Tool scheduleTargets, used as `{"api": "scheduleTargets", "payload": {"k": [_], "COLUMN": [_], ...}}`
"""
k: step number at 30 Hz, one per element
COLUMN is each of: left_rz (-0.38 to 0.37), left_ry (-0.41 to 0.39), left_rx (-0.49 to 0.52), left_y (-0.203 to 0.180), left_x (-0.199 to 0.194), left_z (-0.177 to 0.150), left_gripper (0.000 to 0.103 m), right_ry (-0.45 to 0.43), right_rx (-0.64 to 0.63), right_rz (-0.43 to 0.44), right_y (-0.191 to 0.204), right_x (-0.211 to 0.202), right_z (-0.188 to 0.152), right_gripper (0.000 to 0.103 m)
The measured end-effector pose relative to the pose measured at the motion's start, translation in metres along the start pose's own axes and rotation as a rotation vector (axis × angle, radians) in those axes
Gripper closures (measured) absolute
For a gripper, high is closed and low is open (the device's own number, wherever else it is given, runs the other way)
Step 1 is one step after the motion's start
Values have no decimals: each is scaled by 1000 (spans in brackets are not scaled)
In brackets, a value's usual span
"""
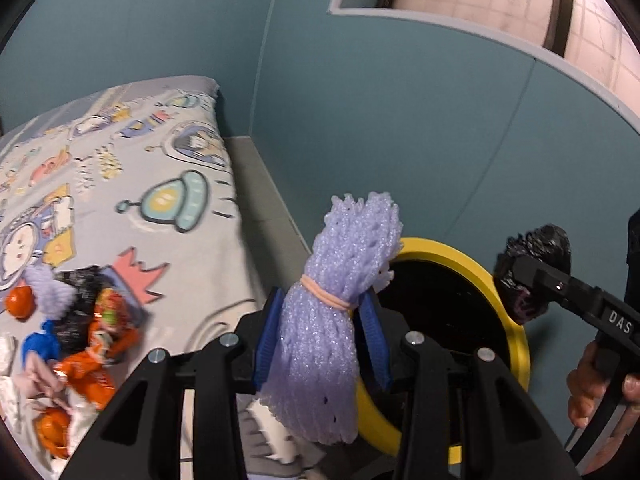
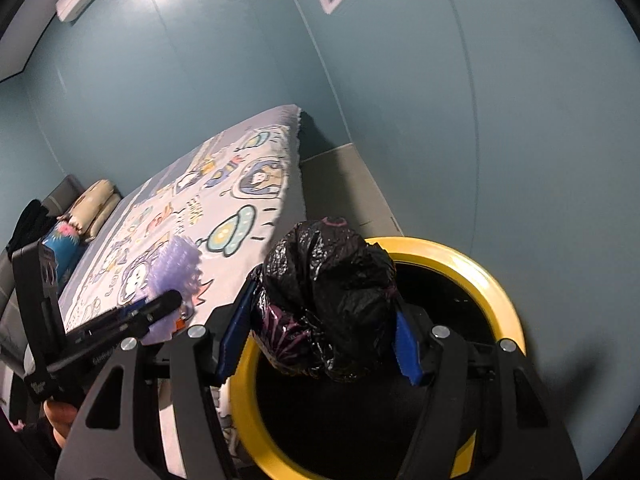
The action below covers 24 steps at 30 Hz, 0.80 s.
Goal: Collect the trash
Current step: 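Carry the purple net and black bag over the yellow-rimmed bin with both tools, then open both tools to drop the net and bag into the bin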
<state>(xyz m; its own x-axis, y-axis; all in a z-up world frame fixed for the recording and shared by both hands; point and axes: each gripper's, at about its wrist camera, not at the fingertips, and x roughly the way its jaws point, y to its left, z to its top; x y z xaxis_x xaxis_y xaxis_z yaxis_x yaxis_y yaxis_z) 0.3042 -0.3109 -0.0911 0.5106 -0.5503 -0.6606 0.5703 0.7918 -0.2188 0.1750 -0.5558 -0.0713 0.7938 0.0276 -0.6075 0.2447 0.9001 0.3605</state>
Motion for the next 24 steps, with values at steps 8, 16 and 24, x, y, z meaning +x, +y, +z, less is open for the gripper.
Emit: {"api": "scheduleTargets", "payload": {"k": [8, 16, 24], "left_rz": [-51, -76, -101], "left_ry": [53, 106, 116], "left_rx": [28, 45, 37], "left_y": [-36, -50, -49], "left_x": [26, 42, 38], "left_z": [-7, -18, -23], "left_gripper": [66, 65, 57], "right_ry": [17, 42, 34], "right_rx": [54, 106, 113], "right_rz": [-27, -35, -51], "right_y": [-22, -32, -33], "right_x": [7, 20, 17], "right_z": [-5, -2, 0], "right_gripper": [44, 43, 38]}}
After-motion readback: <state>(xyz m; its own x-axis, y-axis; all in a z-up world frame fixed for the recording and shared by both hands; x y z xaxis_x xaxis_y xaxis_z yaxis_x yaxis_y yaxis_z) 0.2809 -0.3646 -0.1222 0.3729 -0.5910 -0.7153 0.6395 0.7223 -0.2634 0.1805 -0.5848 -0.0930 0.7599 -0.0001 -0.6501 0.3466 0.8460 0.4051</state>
